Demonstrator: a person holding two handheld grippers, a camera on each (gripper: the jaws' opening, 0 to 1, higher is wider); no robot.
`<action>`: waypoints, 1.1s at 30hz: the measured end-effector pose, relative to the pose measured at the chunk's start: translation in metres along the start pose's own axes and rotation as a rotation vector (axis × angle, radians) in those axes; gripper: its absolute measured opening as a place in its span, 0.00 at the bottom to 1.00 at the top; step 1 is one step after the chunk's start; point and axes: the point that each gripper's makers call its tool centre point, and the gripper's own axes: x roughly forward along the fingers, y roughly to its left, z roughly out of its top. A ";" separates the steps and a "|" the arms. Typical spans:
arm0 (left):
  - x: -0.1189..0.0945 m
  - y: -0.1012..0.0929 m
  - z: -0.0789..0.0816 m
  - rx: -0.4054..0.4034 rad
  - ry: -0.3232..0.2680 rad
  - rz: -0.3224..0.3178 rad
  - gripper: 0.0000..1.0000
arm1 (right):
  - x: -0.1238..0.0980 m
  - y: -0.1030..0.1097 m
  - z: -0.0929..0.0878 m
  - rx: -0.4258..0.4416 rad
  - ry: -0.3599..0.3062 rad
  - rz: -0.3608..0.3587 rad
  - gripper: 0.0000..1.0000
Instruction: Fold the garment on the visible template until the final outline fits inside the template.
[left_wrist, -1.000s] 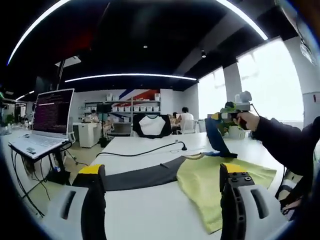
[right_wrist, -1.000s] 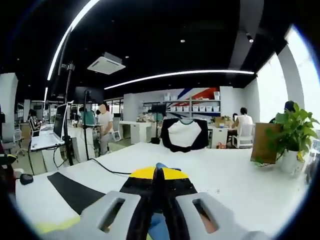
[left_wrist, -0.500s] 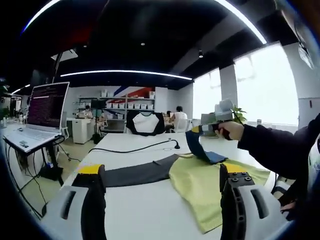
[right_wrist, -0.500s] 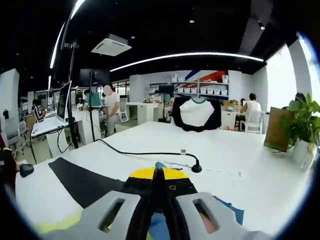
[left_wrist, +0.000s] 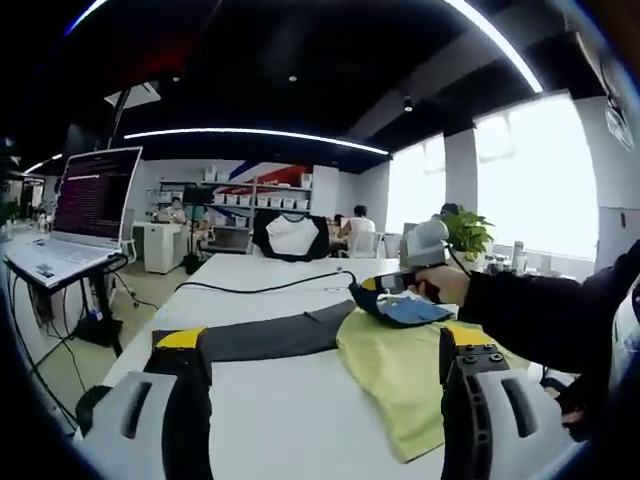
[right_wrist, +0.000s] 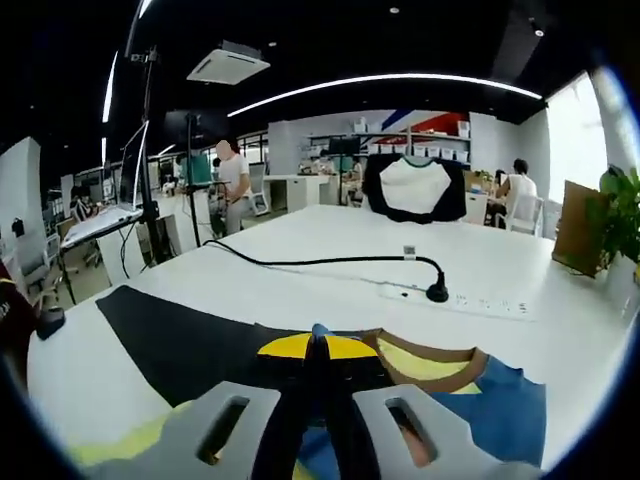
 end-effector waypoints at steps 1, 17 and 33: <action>0.000 0.002 0.000 0.016 0.003 0.012 1.00 | 0.002 0.003 -0.004 -0.006 0.011 0.005 0.00; 0.000 -0.001 -0.005 -0.001 0.013 0.003 1.00 | 0.016 0.039 -0.042 -0.028 0.128 0.105 0.02; 0.001 0.004 -0.017 -0.010 0.056 0.016 1.00 | 0.022 0.071 -0.039 -0.030 0.122 0.230 0.06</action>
